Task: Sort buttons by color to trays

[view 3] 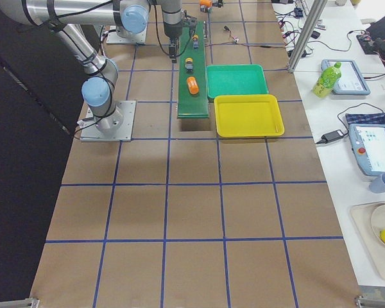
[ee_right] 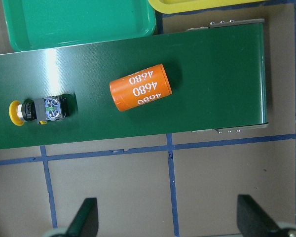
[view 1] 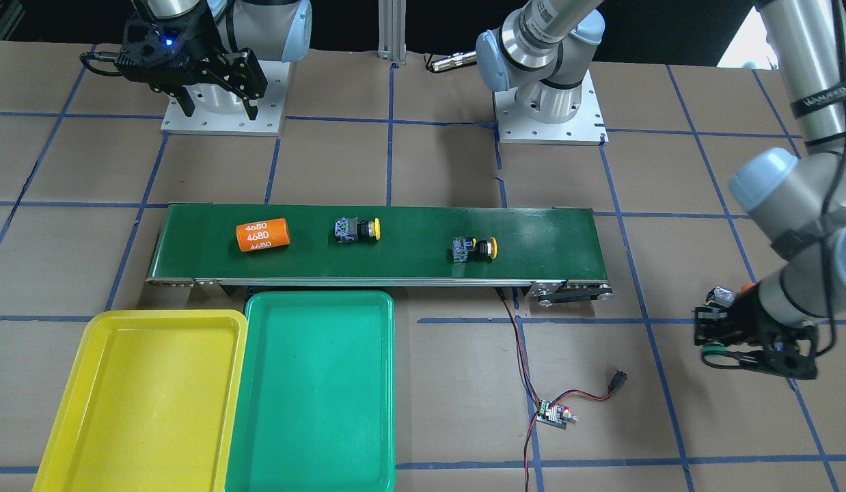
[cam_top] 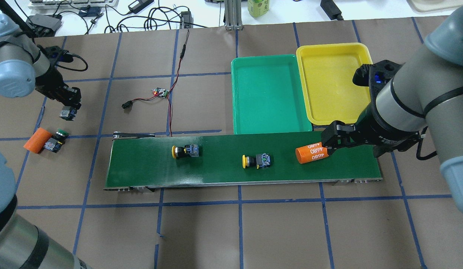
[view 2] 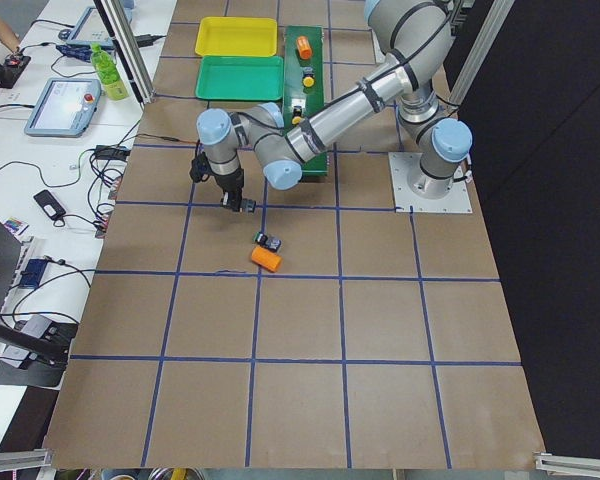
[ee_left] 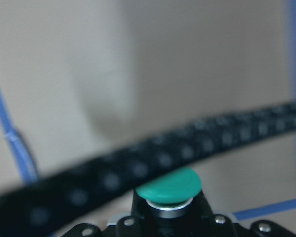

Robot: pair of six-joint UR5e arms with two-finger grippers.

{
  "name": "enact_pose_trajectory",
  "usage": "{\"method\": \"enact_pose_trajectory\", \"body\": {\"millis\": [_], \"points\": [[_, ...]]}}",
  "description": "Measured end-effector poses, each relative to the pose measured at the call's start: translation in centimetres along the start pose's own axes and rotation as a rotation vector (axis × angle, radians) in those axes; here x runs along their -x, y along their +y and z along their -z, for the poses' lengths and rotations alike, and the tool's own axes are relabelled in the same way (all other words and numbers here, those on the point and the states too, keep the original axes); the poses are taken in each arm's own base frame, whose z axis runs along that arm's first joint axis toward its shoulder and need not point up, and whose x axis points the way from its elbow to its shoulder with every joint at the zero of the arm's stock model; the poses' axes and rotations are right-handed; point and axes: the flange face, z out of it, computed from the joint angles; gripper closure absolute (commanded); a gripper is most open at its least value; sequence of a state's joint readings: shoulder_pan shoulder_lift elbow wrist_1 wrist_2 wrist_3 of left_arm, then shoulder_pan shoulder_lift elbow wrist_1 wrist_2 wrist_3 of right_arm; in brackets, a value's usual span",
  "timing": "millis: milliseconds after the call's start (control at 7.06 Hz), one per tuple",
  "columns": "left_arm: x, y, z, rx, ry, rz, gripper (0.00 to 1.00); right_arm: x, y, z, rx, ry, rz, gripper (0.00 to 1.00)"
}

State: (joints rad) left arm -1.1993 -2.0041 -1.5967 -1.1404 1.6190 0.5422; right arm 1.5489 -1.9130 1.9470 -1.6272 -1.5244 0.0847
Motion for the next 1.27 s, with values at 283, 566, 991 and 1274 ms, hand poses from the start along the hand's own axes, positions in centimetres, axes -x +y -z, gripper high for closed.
{"method": "enact_pose_trajectory", "body": {"millis": [283,566,991,1274], "points": [[-12.4,1.9,2.8,0.023,0.021,0.097,1.0,0.0,-0.2,-0.2,-0.007,-0.004,-0.201,0.0],[-21.7,7.2,2.2,0.065,0.022,0.18,1.0,0.0,-0.1,-1.3,0.014,0.0,-0.493,0.0],[-26.3,13.4,-0.6,0.111,0.017,0.228,0.08,0.0,-0.6,-3.8,0.01,0.001,-0.741,0.0],[-26.0,13.0,-1.5,0.046,0.014,0.233,0.0,0.3,-1.7,-6.0,-0.023,-0.019,-0.918,0.0]]}}
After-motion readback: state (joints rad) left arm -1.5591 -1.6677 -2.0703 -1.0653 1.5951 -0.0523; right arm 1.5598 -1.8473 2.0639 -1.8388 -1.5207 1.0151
